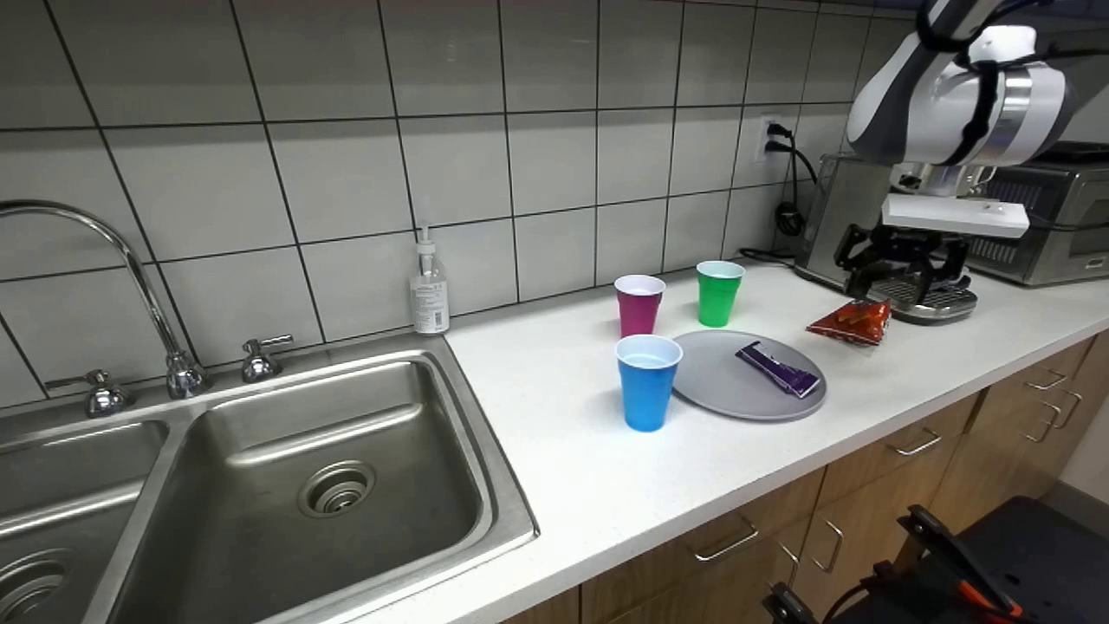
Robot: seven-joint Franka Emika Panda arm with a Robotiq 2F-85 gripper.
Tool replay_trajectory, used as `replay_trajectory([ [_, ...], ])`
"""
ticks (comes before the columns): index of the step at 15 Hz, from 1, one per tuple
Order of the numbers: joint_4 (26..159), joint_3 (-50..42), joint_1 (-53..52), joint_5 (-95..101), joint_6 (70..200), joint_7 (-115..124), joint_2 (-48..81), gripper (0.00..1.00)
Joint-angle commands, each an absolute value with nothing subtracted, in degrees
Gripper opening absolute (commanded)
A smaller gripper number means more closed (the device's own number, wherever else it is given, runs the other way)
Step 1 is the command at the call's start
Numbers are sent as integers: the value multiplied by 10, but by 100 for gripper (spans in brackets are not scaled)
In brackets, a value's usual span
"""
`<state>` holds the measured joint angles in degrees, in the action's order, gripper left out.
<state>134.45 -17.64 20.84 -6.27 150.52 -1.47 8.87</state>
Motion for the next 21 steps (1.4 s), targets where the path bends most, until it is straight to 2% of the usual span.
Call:
replay_trajectory([
  [1, 1378, -174, 188, -34, 1512, -21, 62, 100],
  [21, 1404, -160, 118, 17, 1578, 31, 120, 100],
])
